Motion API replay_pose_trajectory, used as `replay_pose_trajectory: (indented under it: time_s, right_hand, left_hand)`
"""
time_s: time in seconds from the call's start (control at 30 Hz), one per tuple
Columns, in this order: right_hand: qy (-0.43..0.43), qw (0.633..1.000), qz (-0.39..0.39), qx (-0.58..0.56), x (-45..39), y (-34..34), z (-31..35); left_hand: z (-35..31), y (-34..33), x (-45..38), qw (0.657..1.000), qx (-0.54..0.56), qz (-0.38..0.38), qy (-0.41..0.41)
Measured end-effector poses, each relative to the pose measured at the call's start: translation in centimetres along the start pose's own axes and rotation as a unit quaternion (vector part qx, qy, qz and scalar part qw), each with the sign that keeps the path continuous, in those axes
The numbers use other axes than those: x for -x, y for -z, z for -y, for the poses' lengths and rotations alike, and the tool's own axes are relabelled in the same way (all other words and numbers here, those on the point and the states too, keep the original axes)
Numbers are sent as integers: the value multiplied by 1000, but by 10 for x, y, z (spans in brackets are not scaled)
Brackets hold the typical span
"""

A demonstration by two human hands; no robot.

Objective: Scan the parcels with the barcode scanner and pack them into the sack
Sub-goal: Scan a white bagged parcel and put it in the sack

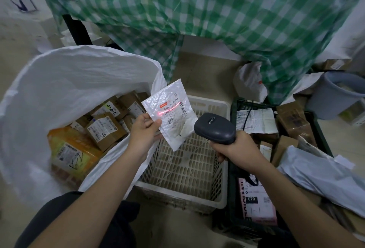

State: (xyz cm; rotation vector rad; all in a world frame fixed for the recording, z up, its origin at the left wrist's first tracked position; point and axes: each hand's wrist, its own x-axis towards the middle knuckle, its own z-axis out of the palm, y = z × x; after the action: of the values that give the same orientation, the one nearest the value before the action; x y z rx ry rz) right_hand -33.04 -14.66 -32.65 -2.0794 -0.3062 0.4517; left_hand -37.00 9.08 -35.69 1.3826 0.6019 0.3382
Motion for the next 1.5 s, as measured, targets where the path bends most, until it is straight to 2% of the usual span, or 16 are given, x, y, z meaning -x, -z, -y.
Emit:
replay_pose_trajectory:
  time_s: [0.27, 0.4, 0.47, 0.6, 0.67, 0.8, 1.0, 1.13, 1.2, 1.3, 1.4, 1.5]
  right_hand:
    - [14, 1000, -1, -16, -1, -3, 3]
    - [28, 997, -42, -57, -7, -10, 9]
    - [24, 994, -61, -91, -13, -17, 15]
    - [11, 989, -86, -122, -28, -34, 25]
    - [-3, 986, -92, -137, -34, -42, 28]
    - [-17, 986, -95, -139, -40, -52, 25]
    - [-51, 981, -126, -136, -48, -43, 5]
    - [-56, 977, -144, -145, -52, -33, -5]
    - [-55, 978, -142, -145, -54, -29, -6]
    - [-51, 979, -141, -139, -54, -26, -7]
    - [-46, 981, -137, -130, -50, -23, -6]
    - [-41, 981, -131, -136, -42, -20, -2]
  left_hand:
    - [-5, 10, 8, 1000, -7, -9, -5]
    - [-15, 32, 24, 999, -19, -28, -38]
    - [-23, 53, 34, 996, -18, -61, -62]
    - [-40, 104, 50, 978, -10, -180, -108]
    - [-44, 128, 46, 970, -25, -222, -100]
    - [-38, 147, 9, 964, -62, -256, -44]
    - [-41, 119, -96, 962, -123, -242, 17]
    - [-30, 89, -132, 976, -123, -177, 33]
    - [-21, 83, -137, 979, -138, -147, 19]
    - [-17, 82, -132, 970, -183, -156, -36]
    - [-21, 82, -110, 966, -184, -165, -79]
    - [-24, 80, -72, 966, -197, -138, -93]
